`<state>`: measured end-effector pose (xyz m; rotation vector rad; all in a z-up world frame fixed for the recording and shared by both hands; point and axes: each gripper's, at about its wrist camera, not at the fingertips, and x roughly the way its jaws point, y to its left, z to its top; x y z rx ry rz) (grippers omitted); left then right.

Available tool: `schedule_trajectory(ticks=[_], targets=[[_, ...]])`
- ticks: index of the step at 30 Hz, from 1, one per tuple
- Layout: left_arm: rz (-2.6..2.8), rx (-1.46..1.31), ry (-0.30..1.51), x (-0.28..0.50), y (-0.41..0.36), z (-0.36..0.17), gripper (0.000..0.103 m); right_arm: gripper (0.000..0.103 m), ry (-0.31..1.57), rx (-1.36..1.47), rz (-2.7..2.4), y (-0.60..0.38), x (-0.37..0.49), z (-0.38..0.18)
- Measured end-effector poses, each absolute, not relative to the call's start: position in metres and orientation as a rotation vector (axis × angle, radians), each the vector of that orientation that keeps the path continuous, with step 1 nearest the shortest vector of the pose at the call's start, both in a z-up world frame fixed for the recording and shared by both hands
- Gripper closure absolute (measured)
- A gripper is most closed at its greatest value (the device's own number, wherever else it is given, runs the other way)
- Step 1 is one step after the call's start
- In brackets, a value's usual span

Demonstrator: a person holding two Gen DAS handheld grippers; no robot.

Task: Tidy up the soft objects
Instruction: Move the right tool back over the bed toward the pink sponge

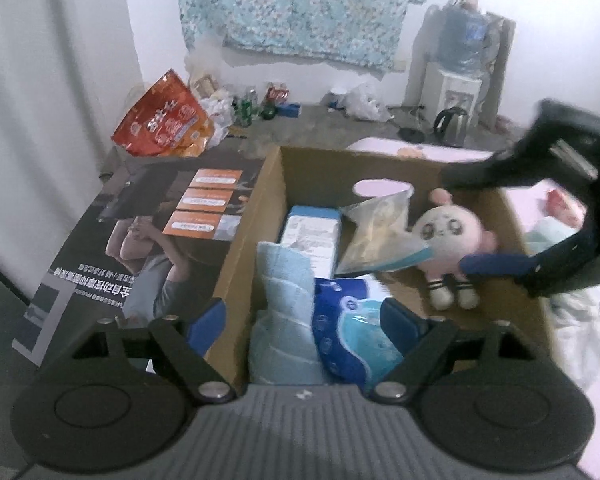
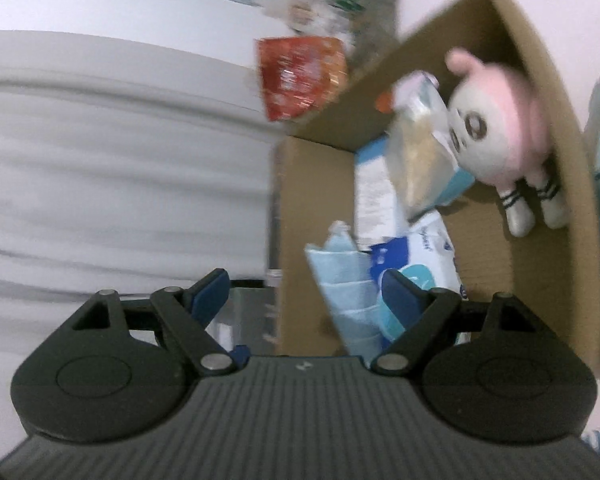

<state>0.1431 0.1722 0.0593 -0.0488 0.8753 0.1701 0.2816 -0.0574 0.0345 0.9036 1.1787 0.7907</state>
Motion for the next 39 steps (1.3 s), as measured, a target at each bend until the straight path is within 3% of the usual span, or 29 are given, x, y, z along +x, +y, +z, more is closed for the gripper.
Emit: schedule_trajectory(ticks=[7, 13, 23, 30, 39], targets=[[0.027, -0.054, 0.778, 0.094, 0.128, 0.094, 0.012, 0.017, 0.990, 0.823, 0.875, -0.174, 0.232, 0.095], [-0.160, -0.082, 0.682, 0.055, 0.067, 0.106, 0.007, 0.015, 0.861, 0.755, 0.788, -0.294, 0.172, 0.108], [-0.401, -0.071, 0.662, 0.039, -0.047, 0.074, 0.005, 0.014, 0.770, 0.740, 0.523, -0.438, 0.084, 0.055], [-0.497, -0.040, 0.702, 0.040, -0.115, 0.036, 0.005, 0.014, 0.783, 0.653, 0.406, -0.457, 0.061, 0.011], [-0.450, 0.017, 0.745, 0.056, -0.164, -0.003, 0.008, 0.014, 0.815, 0.650, 0.404, -0.470, 0.091, -0.007]])
